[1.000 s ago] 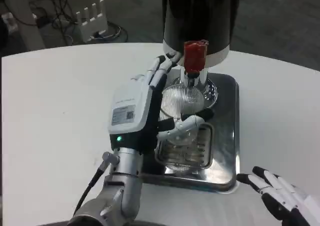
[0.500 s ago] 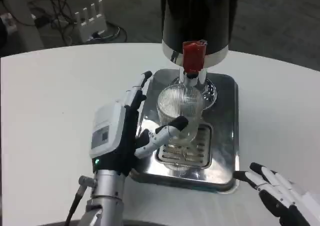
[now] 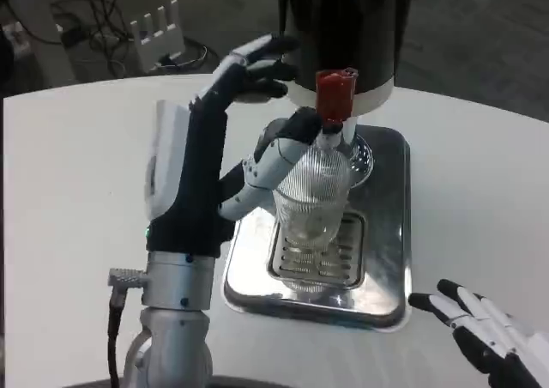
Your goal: Grasp the cup under the faucet to collect the drink, then remove the cup.
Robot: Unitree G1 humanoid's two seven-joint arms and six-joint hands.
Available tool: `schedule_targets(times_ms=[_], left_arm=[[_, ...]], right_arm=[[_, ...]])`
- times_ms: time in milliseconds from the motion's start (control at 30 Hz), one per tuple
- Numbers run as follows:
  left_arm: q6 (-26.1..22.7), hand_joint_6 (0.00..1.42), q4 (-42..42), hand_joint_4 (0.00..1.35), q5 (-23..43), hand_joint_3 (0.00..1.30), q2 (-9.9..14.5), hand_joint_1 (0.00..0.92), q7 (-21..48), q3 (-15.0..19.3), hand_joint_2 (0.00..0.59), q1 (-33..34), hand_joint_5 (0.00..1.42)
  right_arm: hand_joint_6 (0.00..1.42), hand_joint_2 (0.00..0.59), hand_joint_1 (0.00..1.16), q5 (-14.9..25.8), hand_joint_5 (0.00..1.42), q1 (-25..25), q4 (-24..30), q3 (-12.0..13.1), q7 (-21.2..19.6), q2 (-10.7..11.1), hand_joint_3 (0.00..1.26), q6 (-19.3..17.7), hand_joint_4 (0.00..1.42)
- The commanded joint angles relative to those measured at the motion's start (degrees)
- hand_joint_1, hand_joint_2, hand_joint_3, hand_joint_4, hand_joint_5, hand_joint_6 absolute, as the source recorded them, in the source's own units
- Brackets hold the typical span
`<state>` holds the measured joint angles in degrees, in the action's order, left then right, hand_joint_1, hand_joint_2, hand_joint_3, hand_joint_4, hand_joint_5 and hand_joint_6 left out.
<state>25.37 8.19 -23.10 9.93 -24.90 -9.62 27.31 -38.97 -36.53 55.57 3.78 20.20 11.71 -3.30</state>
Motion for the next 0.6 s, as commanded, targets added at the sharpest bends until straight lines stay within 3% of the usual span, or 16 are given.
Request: schedule_targets(times_ms=[33, 300, 433, 600], left_arm=[[-2.0, 0.48, -2.9, 0.45, -0.3, 0.38, -1.4, 0.051, 1.8, 1.0, 0.122, -2.1, 0.5], [-4.4, 0.43, -5.4, 0.36, 1.2, 0.34, -2.8, 0.035, 6.2, 2.4, 0.115, -0.9, 0.45], [-4.7, 0.33, -1.6, 0.26, 3.0, 0.26, -2.2, 0.017, 11.4, 2.0, 0.111, 3.8, 0.37], [-4.3, 0.28, 4.5, 0.22, 4.1, 0.24, -3.1, 0.016, 14.4, 1.7, 0.11, 7.8, 0.34]], right_arm=[[0.0, 0.466, 0.59, 0.9, 0.0, -1.7, 0.6, 0.5, -1.4, -0.2, 0.12, -1.1, 0.0], [0.0, 0.466, 0.59, 1.6, 0.0, -2.3, 0.5, 0.5, -2.2, 0.0, 0.13, -1.5, 0.0], [0.0, 0.466, 0.59, 1.7, 0.0, -3.5, 0.9, 0.4, -2.7, -0.3, 0.13, -2.2, 0.0], [0.0, 0.466, 0.59, 2.2, 0.0, -5.0, 1.2, 1.2, -3.3, -0.3, 0.13, -3.0, 0.0]])
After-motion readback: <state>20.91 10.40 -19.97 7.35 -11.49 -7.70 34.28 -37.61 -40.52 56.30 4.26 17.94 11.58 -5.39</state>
